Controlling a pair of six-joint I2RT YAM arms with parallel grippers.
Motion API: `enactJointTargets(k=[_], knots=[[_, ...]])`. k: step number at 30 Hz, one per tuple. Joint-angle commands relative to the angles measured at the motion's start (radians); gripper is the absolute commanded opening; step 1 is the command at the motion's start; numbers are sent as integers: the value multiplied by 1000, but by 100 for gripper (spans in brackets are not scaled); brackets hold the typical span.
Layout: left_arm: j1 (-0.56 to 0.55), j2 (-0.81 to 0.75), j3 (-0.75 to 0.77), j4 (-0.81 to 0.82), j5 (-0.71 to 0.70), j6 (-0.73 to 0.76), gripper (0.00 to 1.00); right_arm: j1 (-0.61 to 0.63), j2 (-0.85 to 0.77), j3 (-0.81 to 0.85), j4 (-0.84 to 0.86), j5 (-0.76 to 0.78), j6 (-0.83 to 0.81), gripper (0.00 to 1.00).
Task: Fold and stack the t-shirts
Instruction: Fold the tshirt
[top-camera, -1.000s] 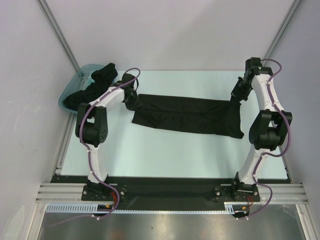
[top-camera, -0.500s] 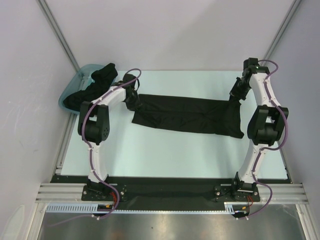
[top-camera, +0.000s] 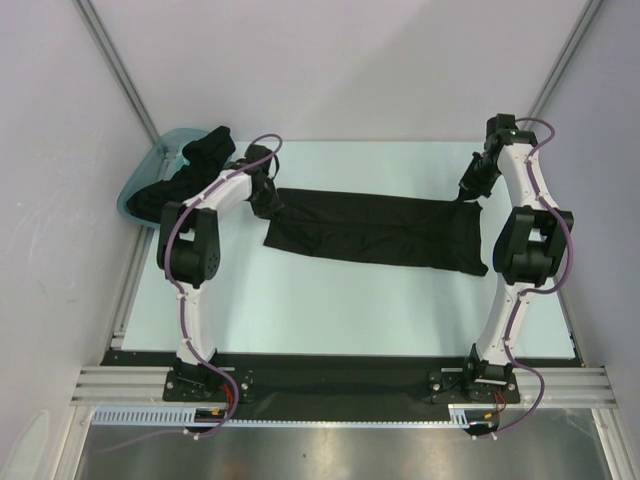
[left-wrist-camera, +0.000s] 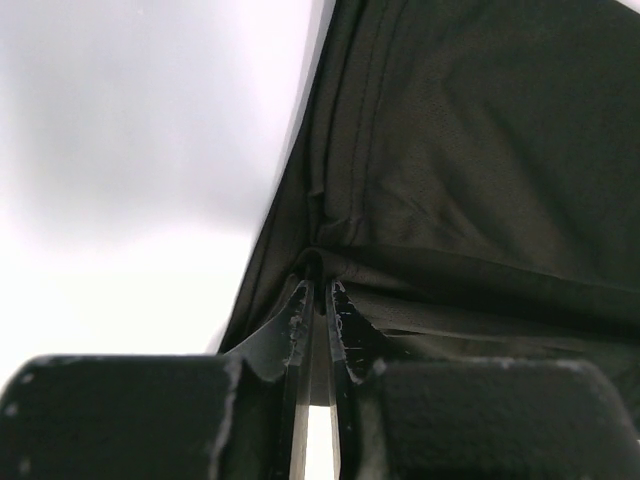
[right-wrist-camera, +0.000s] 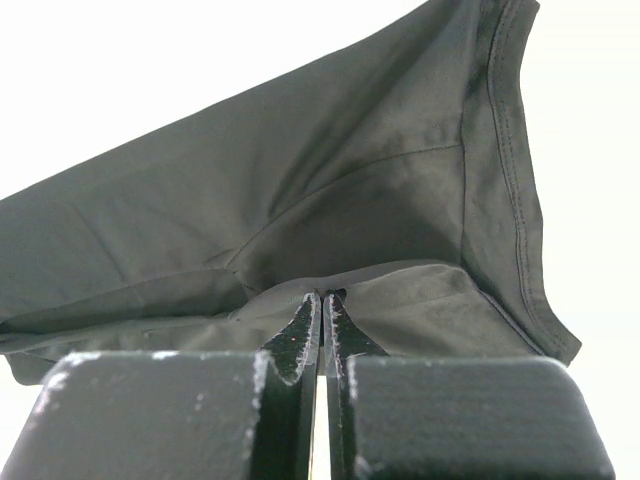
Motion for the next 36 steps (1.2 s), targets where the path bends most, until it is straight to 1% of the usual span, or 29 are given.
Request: enactJointTargets(k=[1, 13, 15, 16, 18, 19, 21, 23, 25, 29, 34, 36], knots=[[9, -5, 33, -5, -45, -9, 13, -5, 11, 51, 10, 0, -15, 0], [25, 23, 60, -8, -50, -17, 15, -7, 46, 74, 18, -1, -15, 0], [25, 24, 67, -9, -53, -16, 20, -7, 52, 80, 19, -1, -14, 0], [25, 23, 70, -12, -56, -17, 25, -7, 58, 85, 19, 0, -14, 0], [25, 15, 68, -14, -77, -17, 30, -7, 66, 88, 27, 2, -12, 0], [25, 0, 67, -15, -88, -14, 32, -7, 69, 88, 29, 0, -12, 0], [26, -22, 50, -18, -123, -14, 39, -7, 84, 89, 35, -3, -8, 0], [26, -78, 10, -12, -134, -14, 42, -7, 90, 86, 45, -7, -6, 0], [25, -117, -27, 6, -131, -17, 42, -7, 99, 83, 55, -15, -2, 0], [19, -245, -171, 72, -79, -34, 41, -7, 119, 85, 76, -17, 6, 1], [-20, -313, -255, 123, -15, -20, 37, -8, 158, 80, 105, -29, 18, 3], [-41, -338, -295, 164, 40, -11, 36, -8, 172, 77, 122, -39, 29, 4]])
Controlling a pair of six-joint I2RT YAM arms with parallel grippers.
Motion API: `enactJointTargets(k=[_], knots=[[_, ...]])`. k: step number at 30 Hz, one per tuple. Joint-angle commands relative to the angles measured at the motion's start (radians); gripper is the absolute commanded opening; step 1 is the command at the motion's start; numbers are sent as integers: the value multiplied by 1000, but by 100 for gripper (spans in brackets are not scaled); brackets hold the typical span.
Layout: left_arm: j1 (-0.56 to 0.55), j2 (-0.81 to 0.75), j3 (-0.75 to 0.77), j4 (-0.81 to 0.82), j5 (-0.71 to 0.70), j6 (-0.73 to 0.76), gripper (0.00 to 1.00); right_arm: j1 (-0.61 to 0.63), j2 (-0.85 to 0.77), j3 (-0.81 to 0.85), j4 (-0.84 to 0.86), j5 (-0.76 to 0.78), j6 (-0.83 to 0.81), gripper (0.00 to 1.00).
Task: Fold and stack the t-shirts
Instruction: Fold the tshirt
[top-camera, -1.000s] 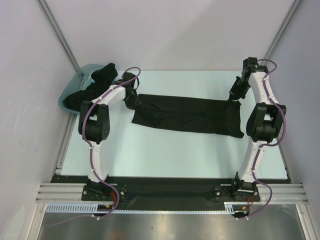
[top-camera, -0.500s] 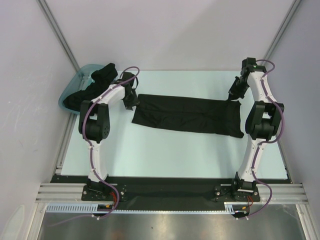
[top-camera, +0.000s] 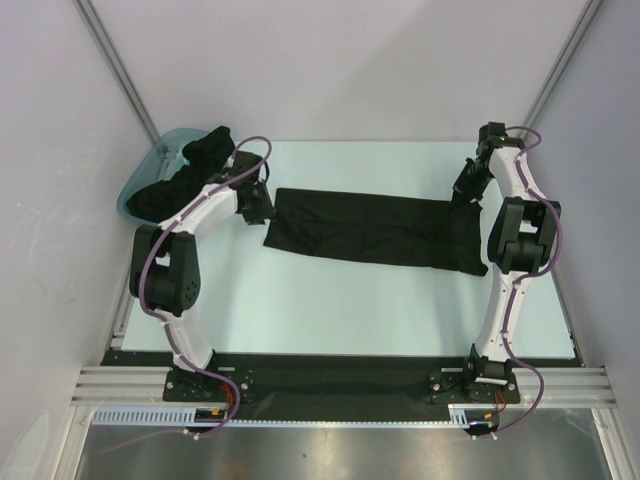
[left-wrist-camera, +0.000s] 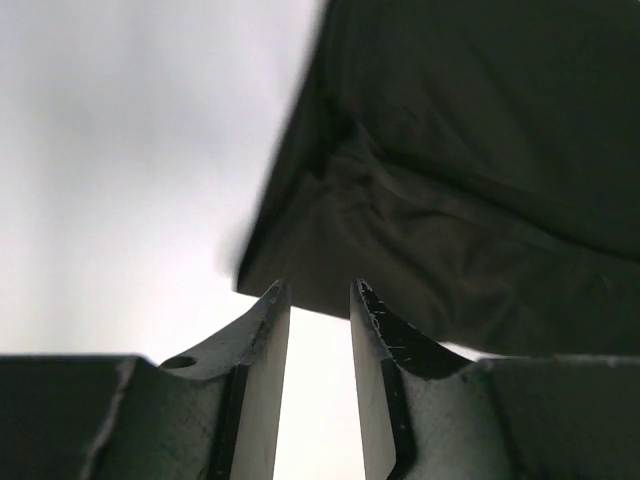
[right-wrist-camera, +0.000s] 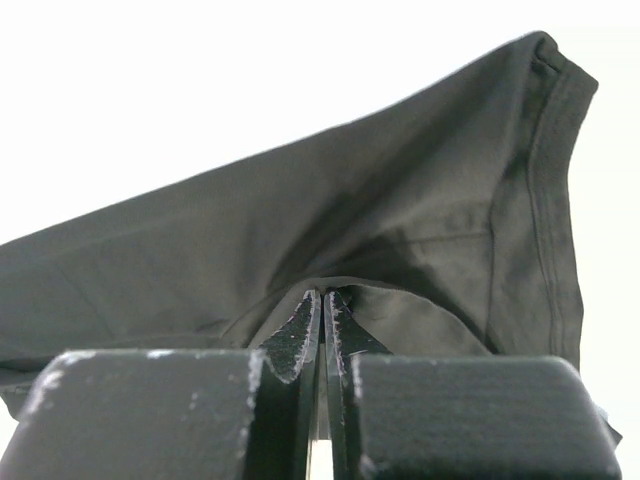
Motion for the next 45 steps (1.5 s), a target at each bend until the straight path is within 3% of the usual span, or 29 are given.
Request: enactJointTargets(k=[1, 13, 15, 16, 19, 21, 24, 26, 28, 32, 38, 45], knots=[[-46, -64, -48, 90, 95, 1, 35, -6, 31, 27, 48, -25, 23, 3], [-101, -17, -13, 102, 161, -19, 33, -6, 50, 33, 97, -36, 33, 4], [-101, -14, -18, 96, 163, -17, 33, -6, 62, 45, 105, -48, 32, 14], [-101, -15, -18, 91, 166, -17, 33, -6, 71, 63, 87, -48, 32, 33], [-101, -26, -24, 82, 165, -10, 33, -7, 77, 158, 3, -42, 20, 51], [-101, -41, -31, 81, 163, 0, 33, -7, 44, 177, -31, -14, 6, 56], [-101, -55, -44, 84, 161, 10, 33, -6, -64, 73, -53, -72, -3, 56], [-101, -71, -63, 93, 175, 10, 33, 3, -156, -92, -24, -147, 9, 55], [-99, -84, -77, 94, 183, 10, 33, 16, -261, -288, 66, -184, 27, 55], [-101, -106, -106, 90, 204, 9, 33, 37, -340, -500, 194, -244, 72, 57], [-99, -139, -134, 50, 209, 13, 33, 56, -345, -628, 339, -261, 121, 60], [-98, -172, -145, 18, 194, 27, 33, 56, -305, -650, 412, -263, 135, 57]])
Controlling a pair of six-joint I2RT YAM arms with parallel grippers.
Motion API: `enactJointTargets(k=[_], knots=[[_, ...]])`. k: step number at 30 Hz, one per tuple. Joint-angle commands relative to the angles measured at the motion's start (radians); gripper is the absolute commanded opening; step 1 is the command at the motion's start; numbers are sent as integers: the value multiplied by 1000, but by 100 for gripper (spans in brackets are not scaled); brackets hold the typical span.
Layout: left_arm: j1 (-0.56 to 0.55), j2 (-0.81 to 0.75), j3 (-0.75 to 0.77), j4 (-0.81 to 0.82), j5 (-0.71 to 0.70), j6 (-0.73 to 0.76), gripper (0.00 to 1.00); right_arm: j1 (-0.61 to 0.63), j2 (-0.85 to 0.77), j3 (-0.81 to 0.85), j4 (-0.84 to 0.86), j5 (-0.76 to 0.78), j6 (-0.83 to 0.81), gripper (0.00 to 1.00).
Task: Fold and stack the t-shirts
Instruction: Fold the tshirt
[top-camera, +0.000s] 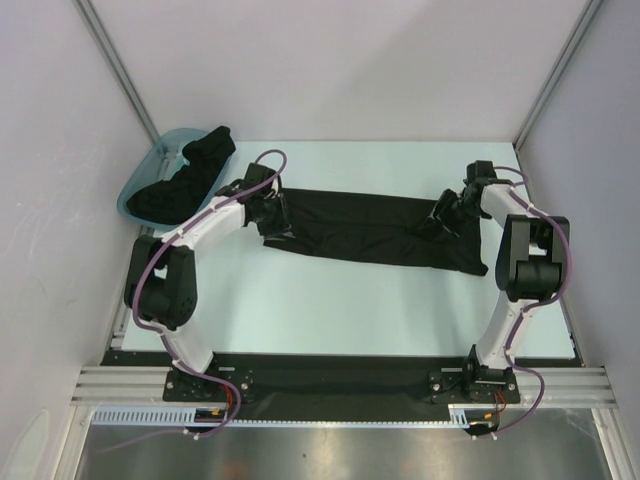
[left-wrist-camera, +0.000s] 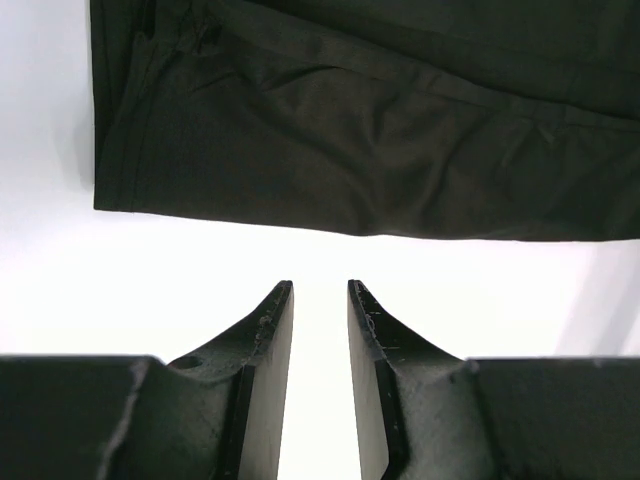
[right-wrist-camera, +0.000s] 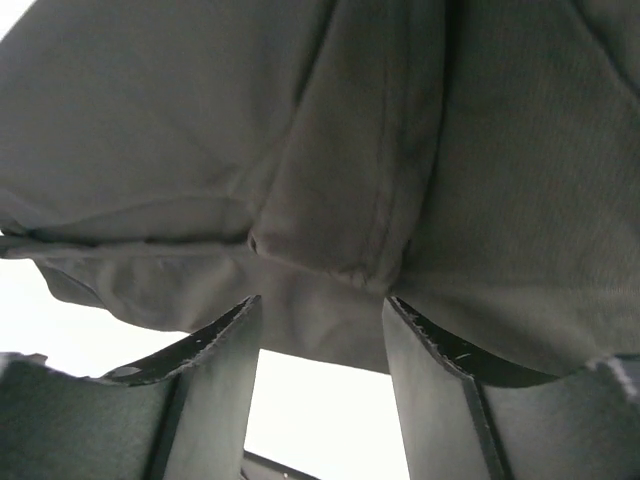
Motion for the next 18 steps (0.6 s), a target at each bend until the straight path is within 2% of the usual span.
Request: enactJointTargets(k=[1, 4, 11, 12, 14, 18], knots=[[6, -66, -12, -11, 2, 21, 33, -2, 22, 7, 86, -10, 19, 56], [8, -74, -17, -17, -4, 24, 33, -2, 60, 33, 77, 2, 12, 50], [20, -92, -26, -21, -19, 32, 33, -2, 91, 59, 78, 16, 2, 47], [23, -92, -29, -21, -21, 32, 33, -2, 100, 66, 80, 11, -3, 39], [29, -95, -26, -24, -22, 30, 33, 2, 120, 94, 86, 11, -7, 33], [31, -106, -24, -28, -29, 30, 33, 16, 163, 183, 98, 2, 2, 12]])
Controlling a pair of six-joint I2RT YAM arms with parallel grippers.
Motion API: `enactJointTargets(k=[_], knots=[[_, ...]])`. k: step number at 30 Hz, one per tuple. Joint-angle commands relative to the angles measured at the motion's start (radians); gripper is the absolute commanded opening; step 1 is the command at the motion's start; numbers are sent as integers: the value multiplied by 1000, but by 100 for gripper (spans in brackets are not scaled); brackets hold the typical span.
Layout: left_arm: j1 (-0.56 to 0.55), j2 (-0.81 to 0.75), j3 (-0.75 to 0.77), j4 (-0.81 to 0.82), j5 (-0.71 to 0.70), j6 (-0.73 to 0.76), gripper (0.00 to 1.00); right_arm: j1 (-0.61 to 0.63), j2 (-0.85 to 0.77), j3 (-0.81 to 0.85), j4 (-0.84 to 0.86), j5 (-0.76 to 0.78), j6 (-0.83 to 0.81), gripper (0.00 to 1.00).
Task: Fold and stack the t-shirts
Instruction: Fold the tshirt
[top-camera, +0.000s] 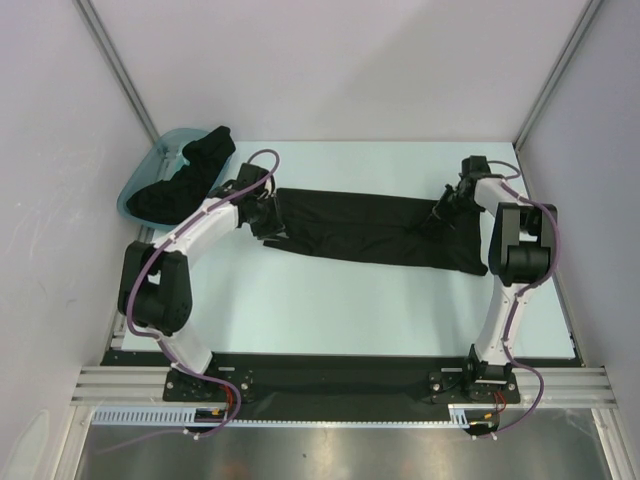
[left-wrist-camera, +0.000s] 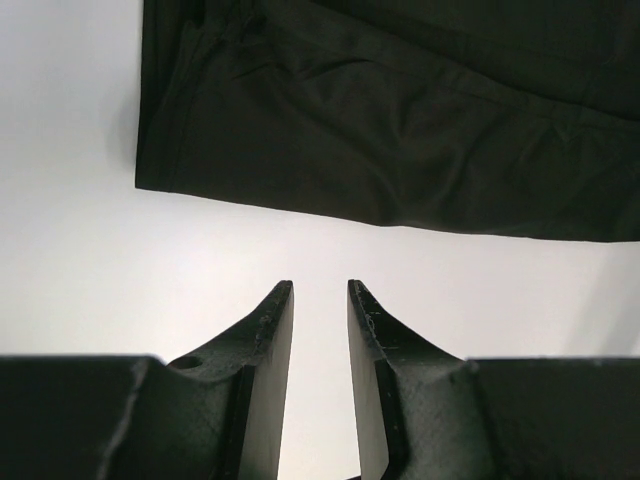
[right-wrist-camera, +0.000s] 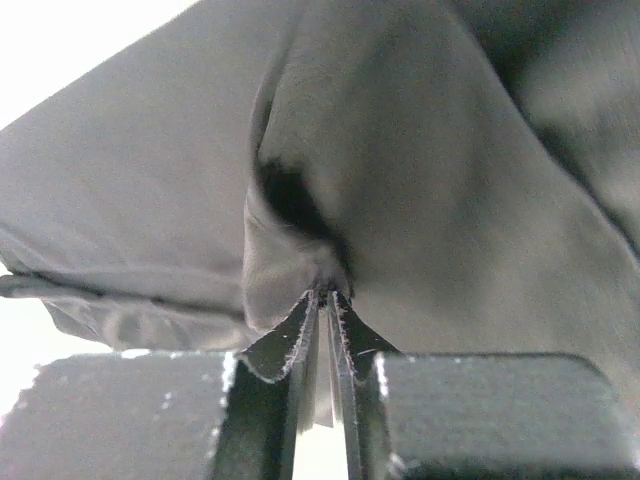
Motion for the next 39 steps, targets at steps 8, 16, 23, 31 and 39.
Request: enactJointTargets(k=[8, 16, 23, 31, 39], knots=[[8, -47, 3, 0, -14, 23, 33, 109, 263, 463, 53, -74, 76, 21], [5, 1, 102, 58, -4, 138, 34, 102, 145, 557, -135, 52, -13, 52], [-38, 209, 334, -30, -169, 270, 40, 134, -9, 410, -347, 410, -124, 66], [-96, 357, 512, -87, -240, 330, 38, 134, -94, 285, -341, 487, -147, 71], [-102, 425, 526, -78, -215, 325, 33, 123, -129, 173, -308, 497, -124, 70]])
